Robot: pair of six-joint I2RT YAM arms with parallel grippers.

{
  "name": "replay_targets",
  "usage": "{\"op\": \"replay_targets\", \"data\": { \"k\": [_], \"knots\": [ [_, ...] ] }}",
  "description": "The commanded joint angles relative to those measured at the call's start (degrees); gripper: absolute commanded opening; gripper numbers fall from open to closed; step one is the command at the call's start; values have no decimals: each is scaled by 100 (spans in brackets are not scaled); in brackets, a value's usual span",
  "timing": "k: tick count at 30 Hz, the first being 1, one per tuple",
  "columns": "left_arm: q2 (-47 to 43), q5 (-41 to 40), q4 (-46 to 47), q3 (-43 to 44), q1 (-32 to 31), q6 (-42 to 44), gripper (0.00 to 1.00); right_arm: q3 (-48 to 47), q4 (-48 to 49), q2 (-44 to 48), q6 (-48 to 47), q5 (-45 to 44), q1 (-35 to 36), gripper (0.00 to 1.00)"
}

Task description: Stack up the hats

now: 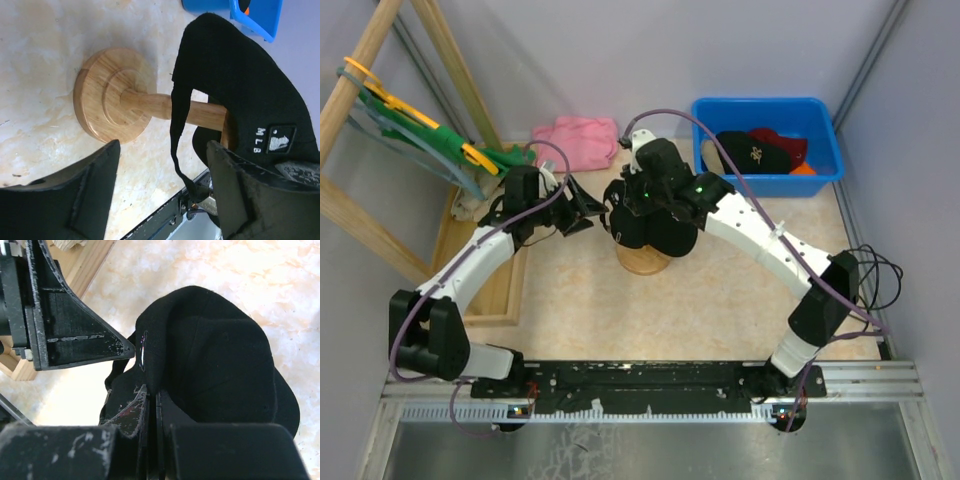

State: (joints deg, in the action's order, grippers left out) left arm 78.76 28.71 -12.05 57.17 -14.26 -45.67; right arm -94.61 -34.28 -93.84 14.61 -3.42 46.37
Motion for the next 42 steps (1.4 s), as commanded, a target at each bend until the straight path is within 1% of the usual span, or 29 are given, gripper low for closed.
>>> {"op": "replay_targets", "data": {
  "k": [1,2,4,5,6,7,9,12,13,14,15,16,18,21,26,30,31,32,34,36,38,42],
  "knots": [
    [144,-195,270,-45,-76,-2,71,-368,216,-187,-81,10,37,4],
    [182,-255,284,-59,-84,-3,66,-414,192,-253,-89,17,34,6],
    [287,-336,311,-66,-94,46,53,-525,142,-297,-112,27,31,15],
    [335,-372,305,-61,-94,75,44,-576,108,-301,-139,8,40,22],
    [378,-406,278,-58,-94,102,37,-621,68,-300,-175,-27,35,27],
    [411,-437,264,-68,-94,122,33,-668,15,-292,-215,-49,35,29],
    [478,-445,318,-134,-94,139,28,-731,-39,-278,-289,-106,35,30],
    [595,-428,419,-232,-103,146,25,-736,-96,-290,-344,-106,21,30],
    [637,-421,430,-247,-99,149,24,-733,-115,-291,-352,-115,17,32],
    [666,-419,432,-270,-103,154,24,-721,-124,-278,-360,-135,13,38],
    [689,-424,430,-286,-103,166,24,-713,-118,-256,-362,-181,8,46],
    [705,-425,426,-303,-103,176,24,-689,-84,-216,-365,-192,-7,50],
    [718,-451,423,-356,-104,202,24,-675,-2,-146,-358,-210,-76,55],
    [739,-503,406,-441,-105,236,24,-740,1,86,-316,-237,-310,59],
    [803,-537,422,-619,-111,260,24,-902,-55,202,-377,-183,-1022,63],
    [767,-650,366,-703,-110,291,26,-1109,-168,106,-289,-256,-1837,64],
    [751,-695,337,-706,-104,294,27,-1211,-219,32,-216,-228,-2174,64],
    [740,-721,326,-721,-105,289,28,-1314,-291,-33,-171,-192,-2411,64],
    [701,-743,319,-735,-105,275,33,-1637,-530,-491,-172,-237,-2776,66],
    [632,-760,344,-758,-104,226,42,-1998,-753,-875,-282,-406,-3011,69],
    [562,-749,417,-783,-104,142,53,-2265,-881,-1221,-364,-596,-3210,70],
    [481,-651,551,-778,-103,2,61,-2562,-783,-1858,-164,-319,-3732,72]
  ]
}}
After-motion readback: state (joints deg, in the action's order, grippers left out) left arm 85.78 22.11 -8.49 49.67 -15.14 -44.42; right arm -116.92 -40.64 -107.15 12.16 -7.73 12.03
